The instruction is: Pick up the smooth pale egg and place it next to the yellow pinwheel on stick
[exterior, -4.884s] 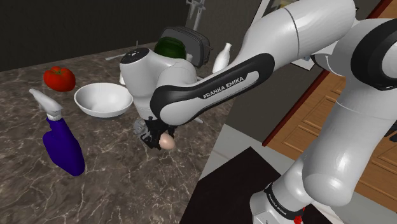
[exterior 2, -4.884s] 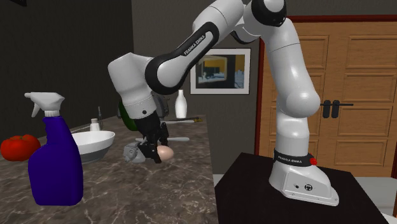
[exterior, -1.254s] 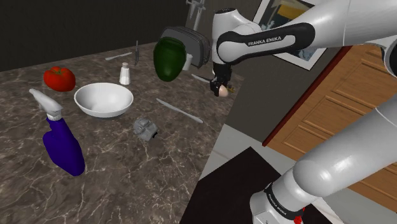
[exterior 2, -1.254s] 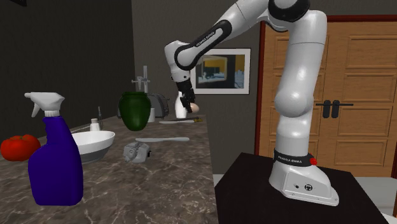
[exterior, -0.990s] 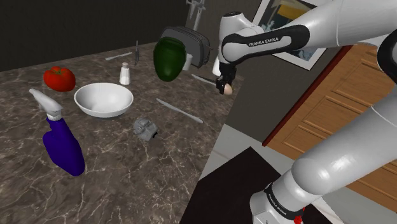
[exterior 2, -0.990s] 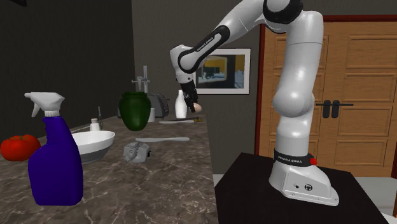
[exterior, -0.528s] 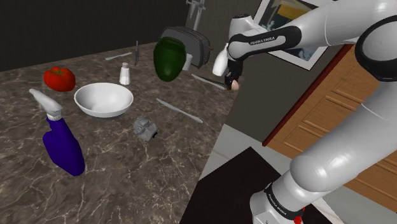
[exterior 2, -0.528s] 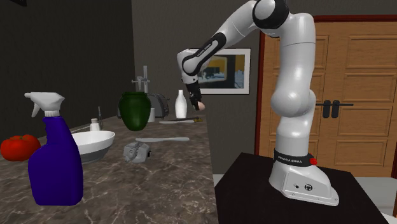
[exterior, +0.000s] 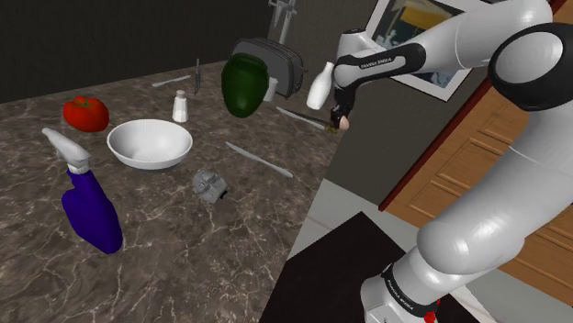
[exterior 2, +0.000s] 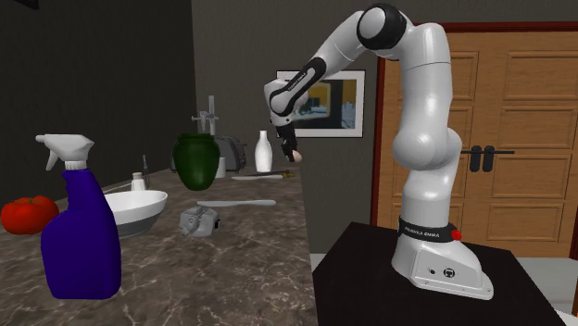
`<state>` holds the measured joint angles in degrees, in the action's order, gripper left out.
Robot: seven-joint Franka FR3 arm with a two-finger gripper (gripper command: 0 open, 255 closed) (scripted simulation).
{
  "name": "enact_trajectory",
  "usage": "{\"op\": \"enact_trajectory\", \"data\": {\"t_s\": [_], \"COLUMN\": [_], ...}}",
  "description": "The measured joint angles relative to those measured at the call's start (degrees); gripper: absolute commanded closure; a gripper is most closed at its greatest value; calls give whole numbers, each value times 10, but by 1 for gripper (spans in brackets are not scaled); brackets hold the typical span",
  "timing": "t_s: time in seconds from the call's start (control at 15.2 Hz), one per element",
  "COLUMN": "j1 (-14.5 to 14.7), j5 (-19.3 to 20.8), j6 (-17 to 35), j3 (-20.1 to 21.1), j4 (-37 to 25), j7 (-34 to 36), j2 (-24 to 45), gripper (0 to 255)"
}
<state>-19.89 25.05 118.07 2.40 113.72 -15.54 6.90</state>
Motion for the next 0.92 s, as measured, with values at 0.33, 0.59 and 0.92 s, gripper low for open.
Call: {"op": "enact_trajectory", "data": {"t_s": [0.33, 0.59, 0.92], "j1": [-2, -1, -2], "j5": [10, 17, 29], "j6": [34, 56, 88], "j3": [-2, -4, -7], "j4": [19, 29, 41], "j7": [14, 26, 43], "j2": [17, 31, 55], "gripper": [255, 255, 255]}}
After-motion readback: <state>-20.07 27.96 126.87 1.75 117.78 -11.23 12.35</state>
